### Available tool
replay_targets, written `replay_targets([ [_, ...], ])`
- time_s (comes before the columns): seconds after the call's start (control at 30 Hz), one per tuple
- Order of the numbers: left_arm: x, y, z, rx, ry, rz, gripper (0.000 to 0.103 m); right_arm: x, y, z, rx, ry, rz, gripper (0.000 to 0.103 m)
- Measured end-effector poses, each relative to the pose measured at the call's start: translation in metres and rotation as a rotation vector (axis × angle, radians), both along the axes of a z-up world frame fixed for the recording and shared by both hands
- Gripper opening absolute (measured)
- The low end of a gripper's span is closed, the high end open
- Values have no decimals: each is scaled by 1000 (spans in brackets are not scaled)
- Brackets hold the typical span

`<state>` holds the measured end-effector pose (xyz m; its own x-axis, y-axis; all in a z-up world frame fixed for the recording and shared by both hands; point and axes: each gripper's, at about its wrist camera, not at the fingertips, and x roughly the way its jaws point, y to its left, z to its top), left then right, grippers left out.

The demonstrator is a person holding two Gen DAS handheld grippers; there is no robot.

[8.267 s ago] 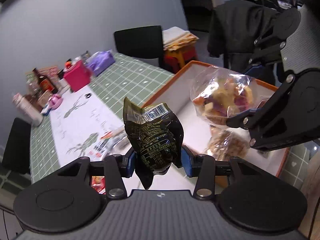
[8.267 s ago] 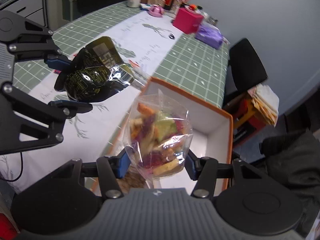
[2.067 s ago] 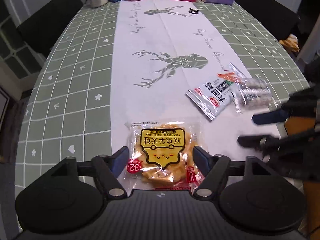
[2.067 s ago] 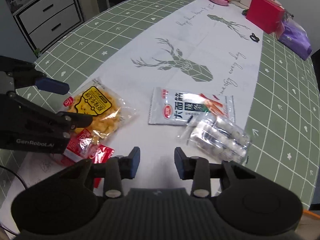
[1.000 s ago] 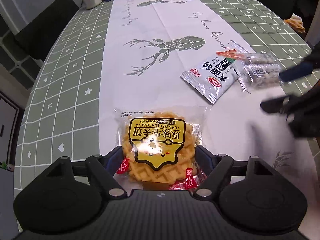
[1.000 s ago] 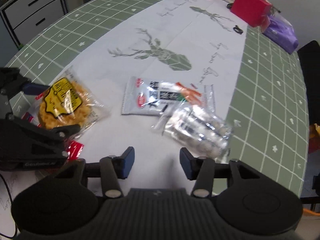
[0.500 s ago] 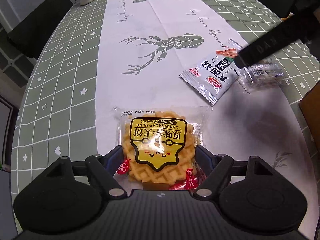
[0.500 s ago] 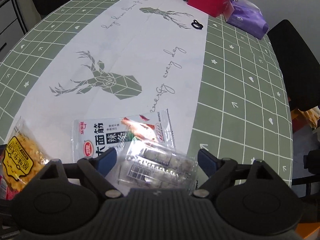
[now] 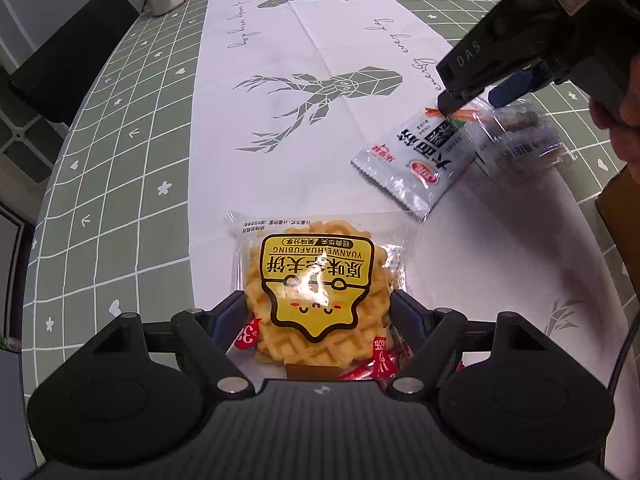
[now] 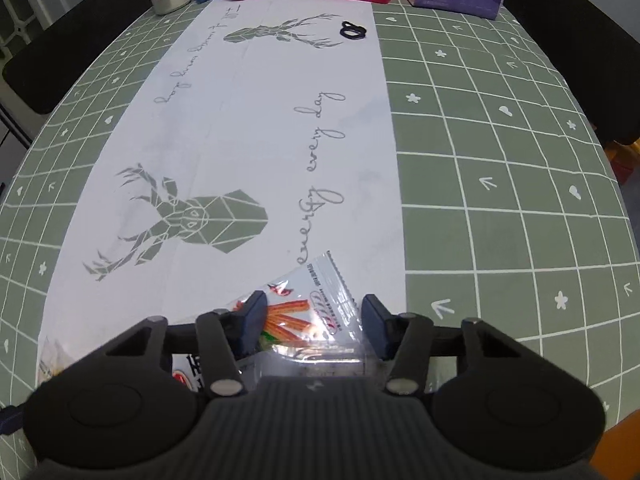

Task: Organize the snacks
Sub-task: 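Grasp the clear quail-egg pack with the right tool while the left tool holds the waffle packet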

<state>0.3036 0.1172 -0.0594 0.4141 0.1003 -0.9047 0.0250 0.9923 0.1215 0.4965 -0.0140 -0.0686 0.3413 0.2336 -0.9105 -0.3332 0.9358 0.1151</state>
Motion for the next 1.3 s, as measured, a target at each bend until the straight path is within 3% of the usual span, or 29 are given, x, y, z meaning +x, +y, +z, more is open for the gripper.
replay_targets([
  [0.27,-21,2,2,0,43,5,88,-57,0,1,20,20,85,46],
  [0.37,-36,7,3,-11,38,26,87,-76,-4,3,24,24,115,40],
  [0.47,-51,11,5,-30,20,68,86,-92,-11,6,30,48,107,18],
  [0.5,-55,12,5,-42,14,77,86,-98,-12,6,28,65,116,2],
  [0.53,-61,11,6,-52,7,85,86,-105,-12,3,32,99,135,0],
  [0.77,-85,2,6,-54,-25,103,85,-165,-13,3,39,151,279,0],
  [0.83,-86,3,6,-57,-29,112,85,-172,-15,12,15,101,314,0],
  [0.9,-86,4,7,-59,-31,126,85,-168,-20,23,-13,31,292,7],
  [0.97,-85,4,7,-58,-32,136,85,-156,-27,32,-29,-18,238,22],
  [1.0,-85,3,6,-55,-34,136,85,-149,-30,35,-40,-35,196,37],
  [1.03,-85,3,6,-52,-35,136,85,-143,-33,36,-50,-44,163,42],
  [1.3,-84,3,5,-51,-35,139,92,-132,-25,15,-134,-33,47,53],
])
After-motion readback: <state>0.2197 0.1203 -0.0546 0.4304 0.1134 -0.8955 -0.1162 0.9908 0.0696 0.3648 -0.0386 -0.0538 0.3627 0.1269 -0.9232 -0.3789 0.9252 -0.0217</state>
